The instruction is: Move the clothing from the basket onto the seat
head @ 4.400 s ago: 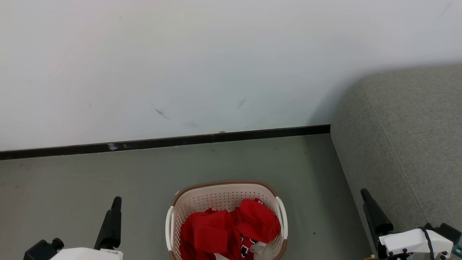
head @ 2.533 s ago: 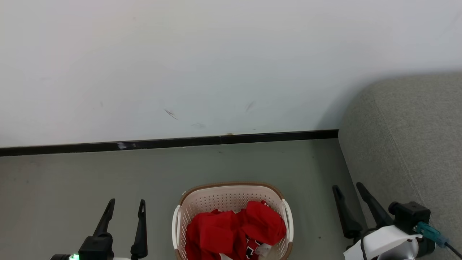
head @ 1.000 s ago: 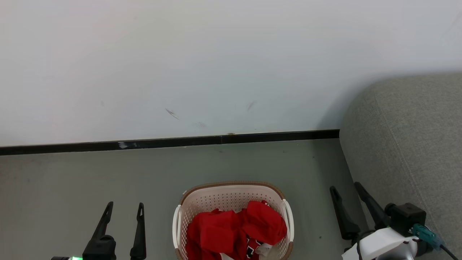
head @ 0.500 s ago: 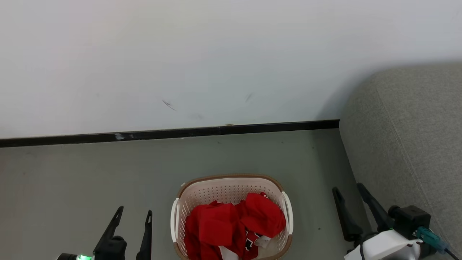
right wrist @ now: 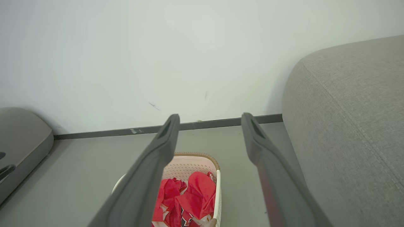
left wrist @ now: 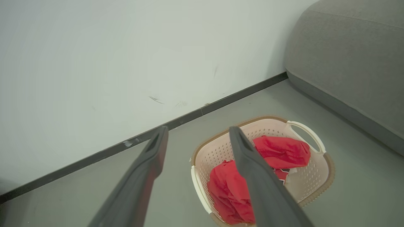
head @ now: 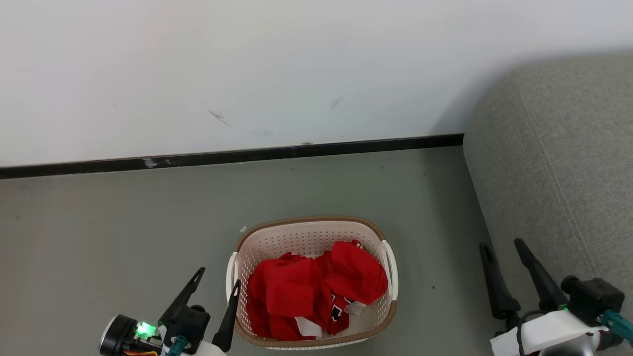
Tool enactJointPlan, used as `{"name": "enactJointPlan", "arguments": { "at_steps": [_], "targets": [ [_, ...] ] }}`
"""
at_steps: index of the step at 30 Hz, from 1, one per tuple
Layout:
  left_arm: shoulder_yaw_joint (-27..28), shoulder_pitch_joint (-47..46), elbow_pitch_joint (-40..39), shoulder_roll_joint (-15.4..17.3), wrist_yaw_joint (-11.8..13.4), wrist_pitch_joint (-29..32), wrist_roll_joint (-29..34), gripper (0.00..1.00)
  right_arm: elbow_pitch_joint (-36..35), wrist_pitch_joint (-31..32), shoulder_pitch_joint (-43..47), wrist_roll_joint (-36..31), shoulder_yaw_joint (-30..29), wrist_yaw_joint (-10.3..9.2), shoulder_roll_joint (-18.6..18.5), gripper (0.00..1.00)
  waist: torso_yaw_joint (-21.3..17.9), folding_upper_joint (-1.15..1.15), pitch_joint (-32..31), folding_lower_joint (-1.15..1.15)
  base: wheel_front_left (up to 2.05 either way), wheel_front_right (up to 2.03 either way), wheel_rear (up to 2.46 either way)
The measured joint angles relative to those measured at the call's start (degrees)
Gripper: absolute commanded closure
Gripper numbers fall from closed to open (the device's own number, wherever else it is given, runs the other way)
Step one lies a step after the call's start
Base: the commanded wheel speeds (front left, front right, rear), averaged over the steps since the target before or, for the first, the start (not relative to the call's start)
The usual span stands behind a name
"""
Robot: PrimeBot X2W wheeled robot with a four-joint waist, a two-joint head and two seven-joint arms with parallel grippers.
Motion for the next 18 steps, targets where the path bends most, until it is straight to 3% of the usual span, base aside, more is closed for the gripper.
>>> {"name": "enactJointPlan", "arguments": {
  "at_steps": [18],
  "targets": [
    [-4.3,-11.7,7.8,-0.7,-2.1,1.5,4.6,0.0,-6.6,-0.1,-2.7,0.0,-2.0,0.0,0.0,0.0,-2.1,0.0,9.8,0.0,0.0,0.0,0.0]
  ]
}}
